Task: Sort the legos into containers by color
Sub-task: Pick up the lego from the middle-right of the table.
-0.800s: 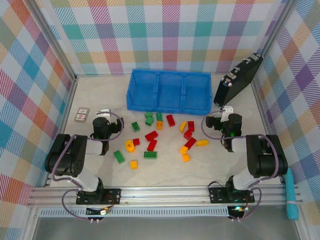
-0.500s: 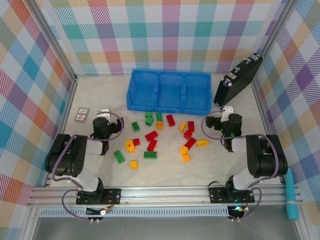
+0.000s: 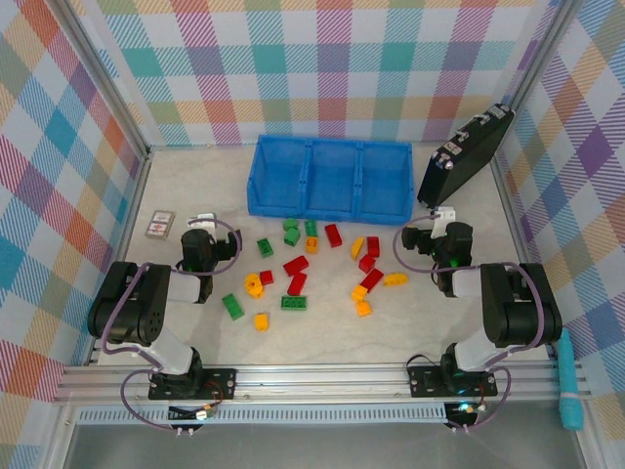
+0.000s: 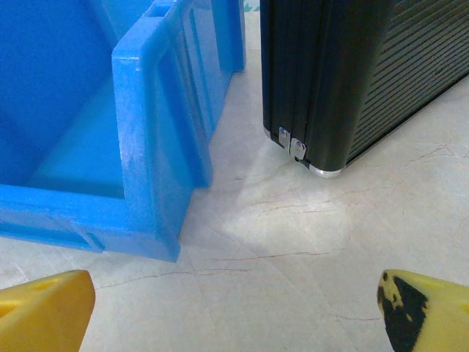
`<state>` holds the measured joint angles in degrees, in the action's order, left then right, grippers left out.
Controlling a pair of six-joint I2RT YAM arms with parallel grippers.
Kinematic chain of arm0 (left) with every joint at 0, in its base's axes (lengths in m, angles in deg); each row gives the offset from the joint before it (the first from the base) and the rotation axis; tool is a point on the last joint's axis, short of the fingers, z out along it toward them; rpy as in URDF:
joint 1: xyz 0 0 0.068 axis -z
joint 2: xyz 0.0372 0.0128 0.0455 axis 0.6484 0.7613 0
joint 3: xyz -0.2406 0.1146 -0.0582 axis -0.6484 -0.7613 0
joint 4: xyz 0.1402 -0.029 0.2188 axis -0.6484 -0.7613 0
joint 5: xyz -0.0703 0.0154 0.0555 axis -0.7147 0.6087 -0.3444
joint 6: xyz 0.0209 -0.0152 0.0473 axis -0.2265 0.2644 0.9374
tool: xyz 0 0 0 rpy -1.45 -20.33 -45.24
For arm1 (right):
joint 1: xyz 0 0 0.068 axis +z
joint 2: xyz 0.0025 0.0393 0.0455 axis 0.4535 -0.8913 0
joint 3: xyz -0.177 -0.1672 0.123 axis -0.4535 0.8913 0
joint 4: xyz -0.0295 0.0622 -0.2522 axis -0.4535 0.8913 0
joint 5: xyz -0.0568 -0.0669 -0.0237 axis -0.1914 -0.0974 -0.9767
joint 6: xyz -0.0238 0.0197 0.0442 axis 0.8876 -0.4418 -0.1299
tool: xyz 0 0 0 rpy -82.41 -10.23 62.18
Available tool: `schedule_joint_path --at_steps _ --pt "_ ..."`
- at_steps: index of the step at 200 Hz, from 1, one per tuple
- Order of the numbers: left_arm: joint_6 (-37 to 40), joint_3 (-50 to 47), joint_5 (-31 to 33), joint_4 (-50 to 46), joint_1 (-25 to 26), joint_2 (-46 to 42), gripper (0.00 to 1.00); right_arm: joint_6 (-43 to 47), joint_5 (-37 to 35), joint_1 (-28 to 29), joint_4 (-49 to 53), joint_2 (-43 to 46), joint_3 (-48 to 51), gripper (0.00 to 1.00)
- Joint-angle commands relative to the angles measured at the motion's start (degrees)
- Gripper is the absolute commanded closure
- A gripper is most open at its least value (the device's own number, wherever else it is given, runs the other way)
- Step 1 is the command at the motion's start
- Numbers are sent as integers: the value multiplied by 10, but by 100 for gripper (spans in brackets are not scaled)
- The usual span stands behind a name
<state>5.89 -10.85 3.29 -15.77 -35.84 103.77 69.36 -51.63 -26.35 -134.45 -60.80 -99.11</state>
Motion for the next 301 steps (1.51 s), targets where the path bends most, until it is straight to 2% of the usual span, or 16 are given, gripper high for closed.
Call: schedule_joint_path --at_steps 1,103,126,142,156,165,176,193,206,217,229,250,269,301 --pt "8 13 -11 2 -4 -6 0 2 12 -4 -8 7 -6 1" --pt "6 14 -20 0 -9 -5 0 2 12 -4 -8 7 -6 1" --pt "-5 9 -70 10 -32 -5 0 1 12 -5 -8 7 -6 1" --pt "1 13 -71 2 -30 -6 0 1 12 -5 -8 7 -6 1" --pt "-2 37 -56 -48 -27 -23 0 2 12 -5 -9 8 -5 1" --pt "-6 82 -44 -147 -27 -50 0 2 12 -5 -9 11 -6 1" --pt "-9 144 -41 -262 -25 -78 0 2 12 -4 34 31 -20 1" --pt "-22 217 -65 -350 -20 -127 0 -8 -5 -4 85 72 -28 1" --pt "-27 287 -44 -430 -5 -167 0 -29 -8 -5 196 114 -57 1" --pt "-15 346 -56 -491 1 -194 0 -48 2 -4 271 148 -83 1" --pt "20 395 -87 -532 7 -223 0 -80 3 -4 339 180 -106 1" --pt "1 467 -99 -570 6 -265 0 -105 29 -4 485 211 -171 1" --pt "41 548 -132 -651 8 -286 0 -154 25 -4 595 233 -217 0" --pt "49 643 -114 -761 8 -315 0 -260 41 -4 757 289 -256 2"
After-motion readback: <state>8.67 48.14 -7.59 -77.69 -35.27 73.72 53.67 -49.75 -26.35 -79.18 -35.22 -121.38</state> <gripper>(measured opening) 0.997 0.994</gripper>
